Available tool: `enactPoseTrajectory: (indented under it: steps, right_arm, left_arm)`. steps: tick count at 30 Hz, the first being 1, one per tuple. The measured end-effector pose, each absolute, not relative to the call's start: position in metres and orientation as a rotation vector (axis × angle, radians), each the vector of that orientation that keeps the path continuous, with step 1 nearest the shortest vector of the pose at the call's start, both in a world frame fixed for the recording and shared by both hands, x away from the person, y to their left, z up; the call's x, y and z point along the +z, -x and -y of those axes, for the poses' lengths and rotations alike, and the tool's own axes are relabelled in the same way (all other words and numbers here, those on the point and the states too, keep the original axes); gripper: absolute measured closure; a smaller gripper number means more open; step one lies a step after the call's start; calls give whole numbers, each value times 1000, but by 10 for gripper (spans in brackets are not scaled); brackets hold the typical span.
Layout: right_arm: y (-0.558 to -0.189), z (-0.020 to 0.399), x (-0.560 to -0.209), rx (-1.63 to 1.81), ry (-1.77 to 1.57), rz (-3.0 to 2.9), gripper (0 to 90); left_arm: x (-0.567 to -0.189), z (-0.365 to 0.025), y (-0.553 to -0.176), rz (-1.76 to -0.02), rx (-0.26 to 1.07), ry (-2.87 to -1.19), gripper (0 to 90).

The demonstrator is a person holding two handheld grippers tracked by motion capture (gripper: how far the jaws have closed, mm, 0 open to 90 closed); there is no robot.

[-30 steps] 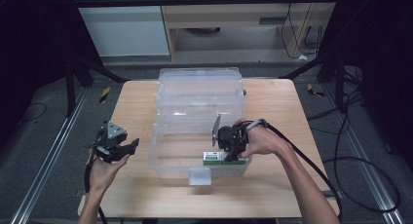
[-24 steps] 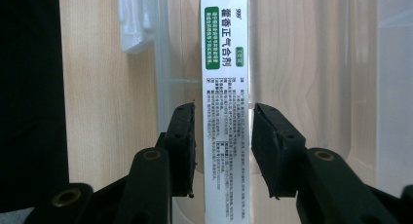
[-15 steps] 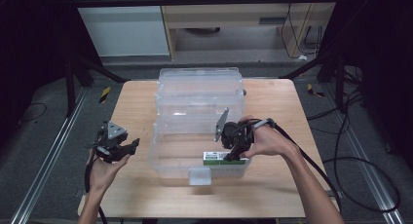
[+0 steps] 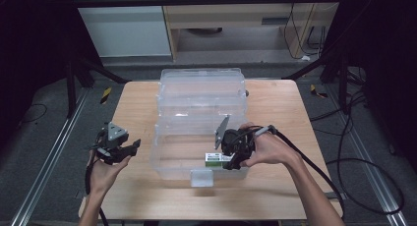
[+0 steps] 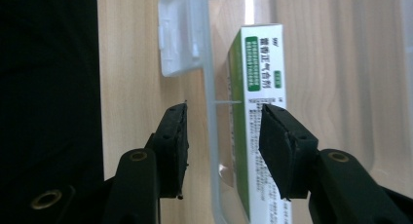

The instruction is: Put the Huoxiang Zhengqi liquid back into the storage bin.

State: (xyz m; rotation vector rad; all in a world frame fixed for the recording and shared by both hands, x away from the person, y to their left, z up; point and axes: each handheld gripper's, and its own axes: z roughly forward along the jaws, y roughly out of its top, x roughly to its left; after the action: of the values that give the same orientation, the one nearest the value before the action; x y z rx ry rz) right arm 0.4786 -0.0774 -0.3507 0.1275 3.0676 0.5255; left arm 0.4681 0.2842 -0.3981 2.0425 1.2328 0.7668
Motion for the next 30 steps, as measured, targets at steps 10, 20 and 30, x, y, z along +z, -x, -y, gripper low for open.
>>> enactPoseTrajectory:
  steps: [10,20,30]
  right_arm:
    - [-472,72,-369,500,-130,-3092,569]
    - [-471,72,-381,465,-156,-3091,598]
    - [-471,72,-392,471,-192,-3092,657]
  left_arm:
    - [-396,-285,-467,-1230,772,-2038,498]
    - [-396,-285,-467,-1228,774,-2035,498]
    - [-396,-284,-467,-1228,775,-2039,498]
